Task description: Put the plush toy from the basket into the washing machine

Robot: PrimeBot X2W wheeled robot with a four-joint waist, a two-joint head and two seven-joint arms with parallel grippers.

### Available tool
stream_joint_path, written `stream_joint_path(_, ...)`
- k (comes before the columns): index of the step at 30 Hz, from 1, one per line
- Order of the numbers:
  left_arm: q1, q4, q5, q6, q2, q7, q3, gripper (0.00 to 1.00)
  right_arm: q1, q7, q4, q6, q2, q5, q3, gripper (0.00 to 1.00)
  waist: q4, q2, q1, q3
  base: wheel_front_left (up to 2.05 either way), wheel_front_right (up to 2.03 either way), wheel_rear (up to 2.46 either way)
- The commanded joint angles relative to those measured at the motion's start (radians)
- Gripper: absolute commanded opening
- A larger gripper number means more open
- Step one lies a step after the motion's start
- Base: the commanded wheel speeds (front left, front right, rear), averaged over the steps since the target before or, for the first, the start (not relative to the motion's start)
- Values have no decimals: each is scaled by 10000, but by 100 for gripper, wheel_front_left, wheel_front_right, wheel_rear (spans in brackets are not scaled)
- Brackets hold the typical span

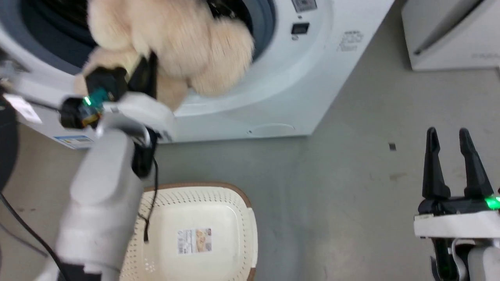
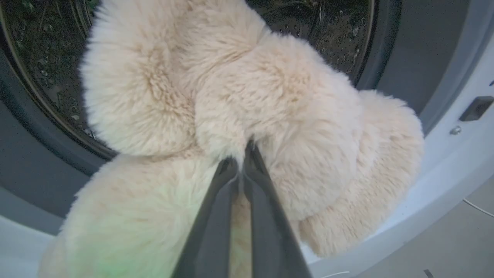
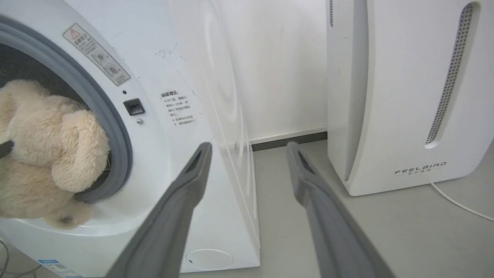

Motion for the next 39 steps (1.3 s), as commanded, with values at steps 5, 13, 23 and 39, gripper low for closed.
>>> stream_joint_path(5,-1644,354,295,164,266,-56,350,0,-588,-44,-131,-7,-4,272,140,100,-996,0,0,1336,0,0,0)
stream_joint_path(13,-3858,1460,403,205,1092,-57,851,0,-1172,-44,-308,-7,-4,596,335,100,-1810,0,0,2670,0,0,0)
stream_joint_path(23,-6323,2377,617,272,2016,-57,1198,0,-1660,-44,-530,-7,-4,772,610,100,-2213,0,0,3923,0,0,0)
stream_joint_path(39,-5738,2572,820,428,1807,-57,1378,100,-1805,-44,-544,-7,-4,561,920,100,-1811,0,0,3663,0,0,0)
